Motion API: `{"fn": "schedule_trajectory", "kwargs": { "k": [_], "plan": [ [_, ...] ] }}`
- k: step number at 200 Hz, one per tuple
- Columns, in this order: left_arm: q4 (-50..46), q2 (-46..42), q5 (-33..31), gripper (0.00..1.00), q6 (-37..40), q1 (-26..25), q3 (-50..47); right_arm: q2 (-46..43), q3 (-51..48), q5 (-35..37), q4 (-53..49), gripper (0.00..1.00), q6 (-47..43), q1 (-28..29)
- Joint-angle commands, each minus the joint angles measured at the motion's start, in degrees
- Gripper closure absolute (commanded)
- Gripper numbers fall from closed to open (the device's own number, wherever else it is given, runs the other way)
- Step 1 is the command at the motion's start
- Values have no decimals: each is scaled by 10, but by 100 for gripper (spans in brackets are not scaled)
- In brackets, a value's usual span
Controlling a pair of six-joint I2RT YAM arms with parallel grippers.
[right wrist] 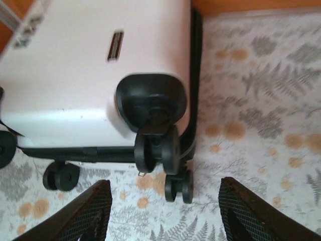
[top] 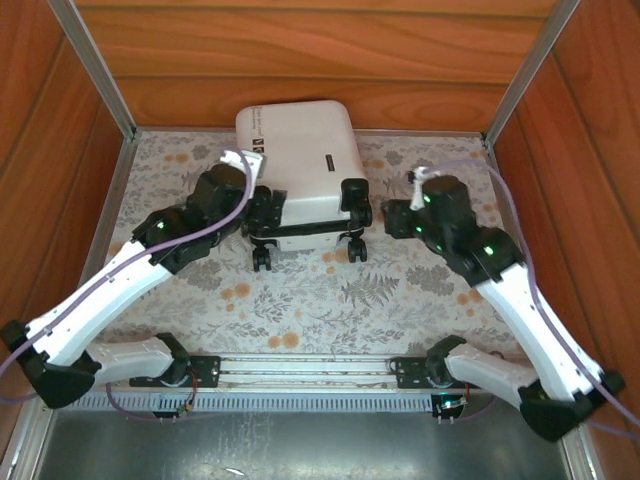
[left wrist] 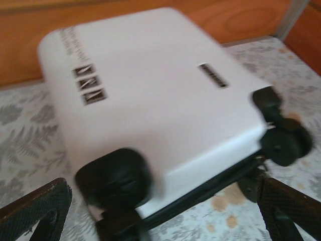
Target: Pack the luggage
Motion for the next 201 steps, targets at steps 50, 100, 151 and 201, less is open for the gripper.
{"fn": "schedule_trajectory", "kwargs": {
  "k": [50, 100, 151, 201],
  "plan": [
    [-125, 295, -12, 8, -41, -104, 266, -125, -104, 148, -61, 31, 63, -10],
    [-170, 443, -13, 0, -58, -137, 417, -189, -137, 192, -110, 31, 99, -12],
    [-180, 498, -9, 13, -124, -128, 459, -199, -150, 184, -119, 33, 105, -12],
    [-194, 542, -25, 18, -199, -117, 470, -186, -178, 141, -111, 37, 124, -12]
  ]
}}
